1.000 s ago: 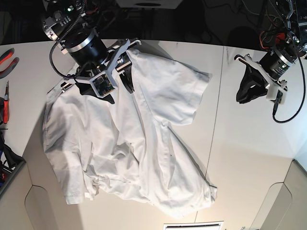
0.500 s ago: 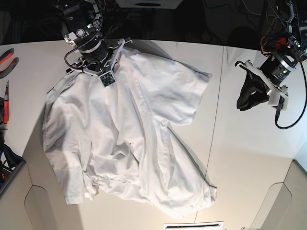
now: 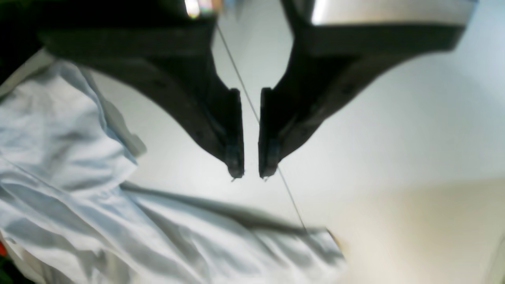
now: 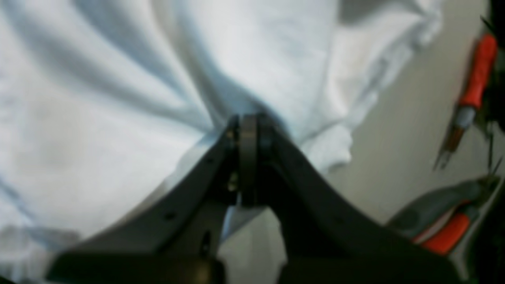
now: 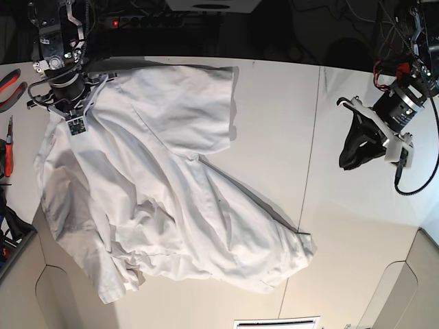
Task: Layout the t-shirt on the table in an organized manner, then fold the t-shirt properly
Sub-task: 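Lift and drag the held shirt away from the heap with the right gripper, then reach the left gripper to the shirt hem and grasp it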
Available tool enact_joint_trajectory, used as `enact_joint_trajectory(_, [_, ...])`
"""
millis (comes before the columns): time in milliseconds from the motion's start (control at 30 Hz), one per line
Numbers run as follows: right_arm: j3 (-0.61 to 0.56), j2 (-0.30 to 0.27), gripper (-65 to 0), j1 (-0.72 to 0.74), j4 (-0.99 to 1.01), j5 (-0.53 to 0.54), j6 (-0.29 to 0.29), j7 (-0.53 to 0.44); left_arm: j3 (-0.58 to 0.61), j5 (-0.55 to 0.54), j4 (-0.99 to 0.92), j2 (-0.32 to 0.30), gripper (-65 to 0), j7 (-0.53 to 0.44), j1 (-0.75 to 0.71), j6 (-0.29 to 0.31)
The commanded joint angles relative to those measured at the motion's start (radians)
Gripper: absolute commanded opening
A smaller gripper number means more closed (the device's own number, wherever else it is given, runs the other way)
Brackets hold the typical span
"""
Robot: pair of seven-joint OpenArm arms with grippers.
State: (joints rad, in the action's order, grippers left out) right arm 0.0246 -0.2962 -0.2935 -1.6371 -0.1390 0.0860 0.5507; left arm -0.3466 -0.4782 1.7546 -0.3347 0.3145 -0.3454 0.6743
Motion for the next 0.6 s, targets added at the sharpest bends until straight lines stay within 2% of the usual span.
enact_joint_trajectory(0, [0.016, -0.006, -65.0, 0.003, -0.023, 0.005, -0.004, -0.015, -0.005, -0.018, 0.013, -0.012, -54.4, -0.025, 0.027, -0.026])
enact_joint_trajectory(133, [0.042, -0.007, -65.0, 0.002, -0.089, 0.008, -0.004, -0.014, -0.005, -0.018, 0.013, -0.013, -54.4, -0.023, 0.101, -0.065])
enact_joint_trajectory(233, [0.045, -0.009, -50.0, 0.005, -0.193, 0.008, -0.003, -0.016, -0.005, -0.018, 0.013, -0.013, -54.4, -0.018, 0.155, -0.066])
enact_joint_trajectory(267, [0.044, -0.008, -48.0, 0.011, -0.232, 0.012, -0.003, -0.020, -0.005, -0.018, 0.012, -0.012, -54.4, -0.018, 0.171, -0.066])
enact_joint_trajectory(333, [0.043, -0.005, -47.9, 0.035, -0.296, 0.081, 0.000, -0.020, 0.006, -0.018, 0.004, -0.012, -54.4, -0.018, 0.210, -0.077])
enact_joint_trajectory(400, [0.039, 0.013, -48.1, 0.077, -0.332, 0.189, 0.037, -0.020, 0.039, -0.014, -0.034, -0.013, -54.4, -0.018, 0.260, -0.117])
enact_joint_trajectory(500, [0.020, 0.085, -50.2, 0.147, -0.319, 0.264, 0.098, -0.020, 0.125, 0.015, -0.163, -0.013, -54.4, -0.019, 0.360, -0.166])
enact_joint_trajectory(567, [-0.010, 0.143, -53.1, 0.181, -0.285, 0.263, 0.103, -0.026, 0.193, 0.034, -0.284, -0.012, -54.4, -0.029, 0.443, -0.178])
